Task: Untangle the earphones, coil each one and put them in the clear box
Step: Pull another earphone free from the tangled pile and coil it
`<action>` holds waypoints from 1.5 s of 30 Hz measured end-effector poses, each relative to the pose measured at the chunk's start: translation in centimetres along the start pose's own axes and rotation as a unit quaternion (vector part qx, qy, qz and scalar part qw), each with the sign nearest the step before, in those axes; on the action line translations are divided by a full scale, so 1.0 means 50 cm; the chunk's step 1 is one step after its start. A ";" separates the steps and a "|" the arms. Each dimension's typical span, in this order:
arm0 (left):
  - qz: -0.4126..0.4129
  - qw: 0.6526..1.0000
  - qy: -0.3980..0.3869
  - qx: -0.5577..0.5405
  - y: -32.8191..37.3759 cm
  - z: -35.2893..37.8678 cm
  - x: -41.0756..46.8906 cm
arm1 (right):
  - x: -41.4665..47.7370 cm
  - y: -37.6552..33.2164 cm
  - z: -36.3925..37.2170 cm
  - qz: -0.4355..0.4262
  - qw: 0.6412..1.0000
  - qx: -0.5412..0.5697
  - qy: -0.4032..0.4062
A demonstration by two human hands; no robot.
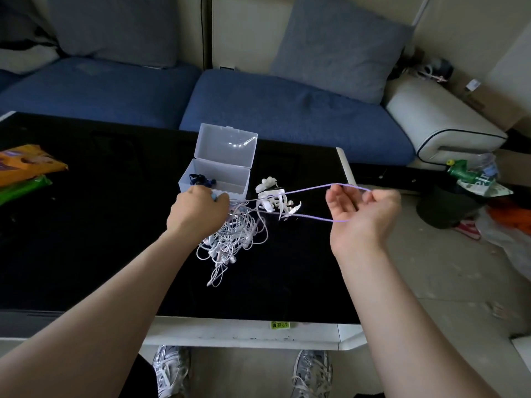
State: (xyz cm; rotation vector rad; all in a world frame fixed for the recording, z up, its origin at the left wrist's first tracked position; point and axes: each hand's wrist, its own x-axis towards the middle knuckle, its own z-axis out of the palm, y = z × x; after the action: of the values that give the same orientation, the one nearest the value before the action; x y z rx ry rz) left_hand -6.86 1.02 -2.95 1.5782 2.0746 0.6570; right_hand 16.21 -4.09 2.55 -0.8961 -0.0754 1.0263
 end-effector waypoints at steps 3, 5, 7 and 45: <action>0.028 0.999 0.010 -0.018 0.007 0.003 -0.004 | 0.021 0.005 -0.013 0.060 0.990 -0.124 0.006; 0.048 0.998 -0.003 -0.037 0.017 0.004 -0.010 | 0.020 0.017 -0.012 0.099 0.951 -0.289 -0.036; 0.061 0.997 -0.027 -0.048 0.022 0.005 -0.015 | 0.009 0.027 -0.015 0.099 0.860 -0.493 -0.086; 0.025 0.996 -0.025 0.080 -0.013 0.008 0.017 | -0.029 0.021 0.015 -0.047 0.995 -0.090 -0.022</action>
State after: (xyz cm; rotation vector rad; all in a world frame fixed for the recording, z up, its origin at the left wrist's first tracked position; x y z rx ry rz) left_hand -7.30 1.72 -3.74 1.7214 2.1008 0.4739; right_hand 14.31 -4.51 2.82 -1.0238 -0.2486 0.9625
